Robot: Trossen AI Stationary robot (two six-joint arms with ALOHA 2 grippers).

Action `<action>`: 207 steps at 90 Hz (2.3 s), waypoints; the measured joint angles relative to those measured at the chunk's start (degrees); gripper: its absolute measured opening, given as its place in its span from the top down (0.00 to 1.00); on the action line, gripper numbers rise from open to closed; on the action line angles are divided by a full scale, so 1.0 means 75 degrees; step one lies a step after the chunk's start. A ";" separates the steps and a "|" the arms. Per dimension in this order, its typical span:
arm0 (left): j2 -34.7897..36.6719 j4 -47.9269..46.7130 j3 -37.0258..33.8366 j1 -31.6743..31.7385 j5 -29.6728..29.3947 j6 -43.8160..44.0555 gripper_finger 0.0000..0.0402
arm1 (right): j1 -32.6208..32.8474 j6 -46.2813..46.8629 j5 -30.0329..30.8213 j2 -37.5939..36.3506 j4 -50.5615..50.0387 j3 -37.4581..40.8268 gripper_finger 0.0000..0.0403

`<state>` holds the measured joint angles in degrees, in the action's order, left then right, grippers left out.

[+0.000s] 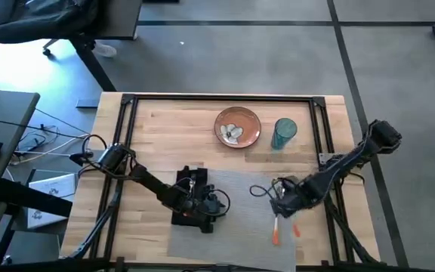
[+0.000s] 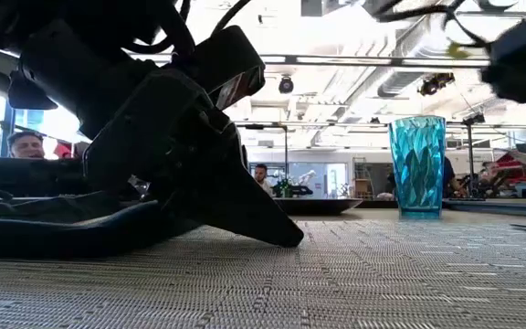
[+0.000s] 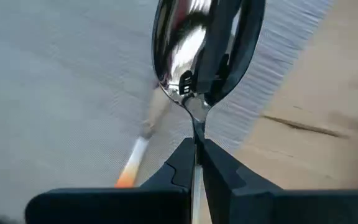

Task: Set table place
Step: Put the orange table spoon beside the orange table knife on the gray tablemat, then put the orange patterned plate in between the orange table knife and the black table napkin on the gray tablemat

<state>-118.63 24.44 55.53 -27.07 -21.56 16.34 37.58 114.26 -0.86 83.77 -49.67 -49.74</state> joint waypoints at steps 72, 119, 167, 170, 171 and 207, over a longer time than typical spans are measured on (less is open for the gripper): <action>-0.0006 0.0129 0.0000 0.0006 0.0006 -0.0266 0.68 | 0.0706 0.2048 0.0631 0.1506 0.0785 -0.0017 0.85; 0.0735 0.0007 -0.0008 -0.0003 0.0381 -0.0272 0.68 | 0.0934 0.0436 0.1504 0.0216 0.0668 -0.0331 0.51; 0.3341 -0.2836 0.0006 0.1391 -0.0394 -0.2507 0.67 | -0.0842 -0.7420 0.6258 0.0134 0.1502 -0.0764 0.50; 0.3269 -0.2822 0.0007 0.1634 -0.0394 -0.2828 0.66 | -0.0918 -0.7569 0.6341 0.0134 0.1489 -0.0764 0.50; 0.3240 -0.2811 0.0011 0.1722 -0.0394 -0.2930 0.65 | -0.0942 -0.7616 0.6370 0.0134 0.1489 -0.0764 0.50; 0.1128 -0.4296 0.1704 0.3854 -0.0213 -0.5506 0.50 | -0.1060 -0.7722 0.7084 0.0503 0.1085 -0.0761 0.50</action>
<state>-110.17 -7.78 68.30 1.83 -23.16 -24.96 29.63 56.34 52.27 87.54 -41.53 -55.44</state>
